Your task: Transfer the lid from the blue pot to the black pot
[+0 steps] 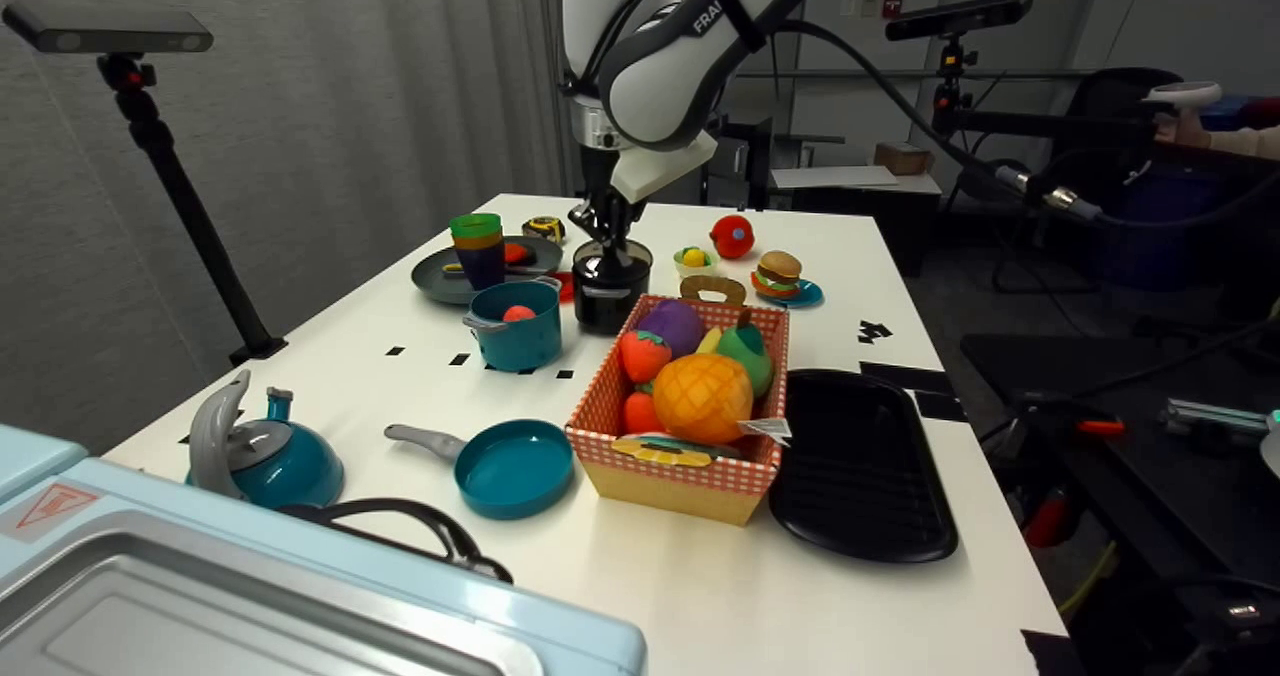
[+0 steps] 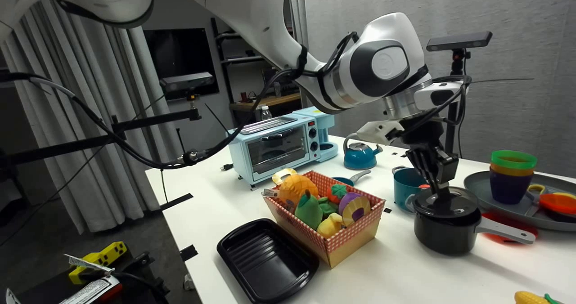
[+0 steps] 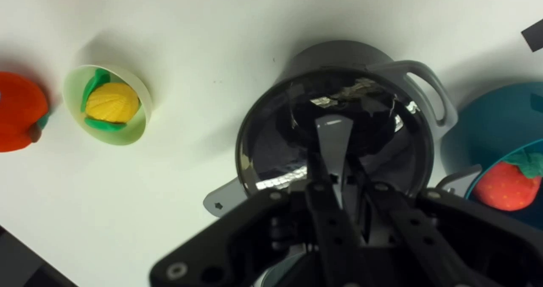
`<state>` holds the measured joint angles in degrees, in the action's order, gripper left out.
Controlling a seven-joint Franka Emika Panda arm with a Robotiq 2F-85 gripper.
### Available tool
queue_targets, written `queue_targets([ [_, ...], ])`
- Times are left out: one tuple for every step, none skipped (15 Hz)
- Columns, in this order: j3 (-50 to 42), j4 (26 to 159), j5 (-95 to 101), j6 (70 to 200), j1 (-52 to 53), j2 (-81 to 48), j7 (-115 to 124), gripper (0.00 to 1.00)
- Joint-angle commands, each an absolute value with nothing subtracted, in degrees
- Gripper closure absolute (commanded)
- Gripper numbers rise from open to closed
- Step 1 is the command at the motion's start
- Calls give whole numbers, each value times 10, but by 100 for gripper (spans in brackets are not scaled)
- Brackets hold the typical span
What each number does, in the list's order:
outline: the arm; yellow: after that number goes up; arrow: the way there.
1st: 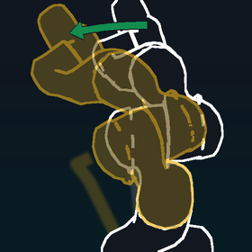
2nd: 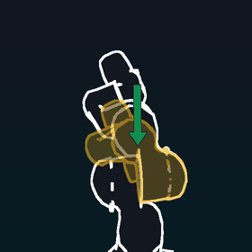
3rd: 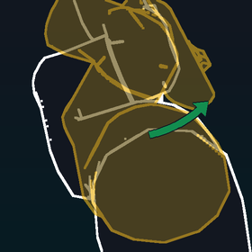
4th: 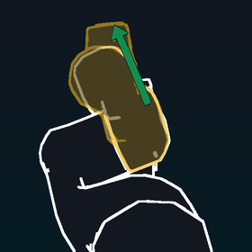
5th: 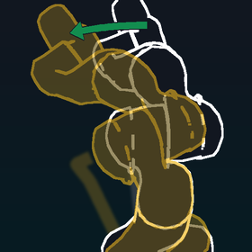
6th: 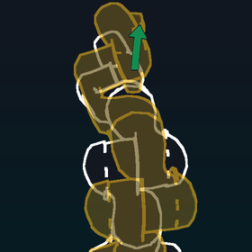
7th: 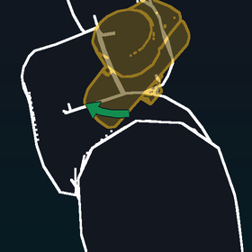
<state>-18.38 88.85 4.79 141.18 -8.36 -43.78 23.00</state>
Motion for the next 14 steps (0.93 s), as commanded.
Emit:
queue_targets([
  [-188, 855, 49, 1412, -82, -464, 240, 96],
  [-189, 851, 50, 1411, -81, -467, 240, 61],
  [-189, 847, 51, 1410, -81, -471, 239, 60],
  [-190, 845, 52, 1411, -80, -473, 238, 53],
  [-190, 842, 52, 1411, -80, -476, 237, 46],
  [-189, 840, 51, 1410, -80, -478, 236, 39],
  [-188, 837, 51, 1410, -80, -480, 236, 31],
  [-188, 837, 51, 1411, -79, -479, 235, 24],
  [-188, 838, 51, 1412, -79, -477, 233, 15],
  [-188, 841, 52, 1419, -77, -473, 233, 8],
  [-188, 845, 52, 1421, -76, -468, 232, 2],
  [-188, 851, 53, 1422, -74, -459, 231, 0],
  [-187, 857, 53, 1422, -72, -452, 228, 0],
  [-186, 870, 55, 1427, -68, -439, 225, 0],
])
